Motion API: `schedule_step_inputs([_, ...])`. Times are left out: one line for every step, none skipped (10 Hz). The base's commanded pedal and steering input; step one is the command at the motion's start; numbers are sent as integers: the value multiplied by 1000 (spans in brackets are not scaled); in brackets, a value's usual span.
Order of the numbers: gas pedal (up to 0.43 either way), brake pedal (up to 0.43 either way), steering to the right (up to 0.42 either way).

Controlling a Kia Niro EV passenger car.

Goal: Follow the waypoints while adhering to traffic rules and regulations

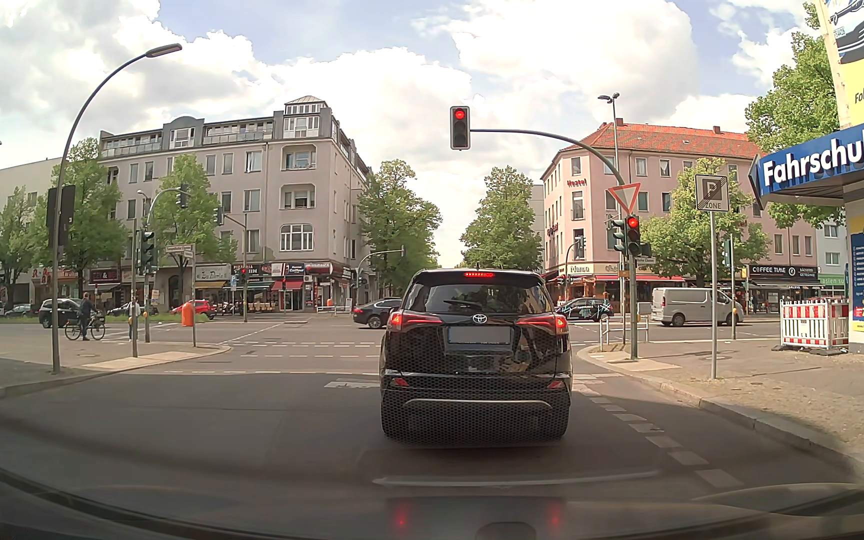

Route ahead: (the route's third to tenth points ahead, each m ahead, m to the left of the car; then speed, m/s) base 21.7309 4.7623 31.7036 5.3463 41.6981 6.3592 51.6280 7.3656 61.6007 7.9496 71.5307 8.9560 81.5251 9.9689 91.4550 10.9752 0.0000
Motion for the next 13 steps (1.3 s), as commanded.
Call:
schedule_step_inputs([0,378,-11])
schedule_step_inputs([0,378,-11])
schedule_step_inputs([0,372,-11])
schedule_step_inputs([0,378,-11])
schedule_step_inputs([0,372,-11])
schedule_step_inputs([0,378,-11])
schedule_step_inputs([0,378,-11])
schedule_step_inputs([0,372,-11])
schedule_step_inputs([0,372,-11])
schedule_step_inputs([0,372,-11])
schedule_step_inputs([0,372,-11])
schedule_step_inputs([0,372,-11])
schedule_step_inputs([0,372,-10])
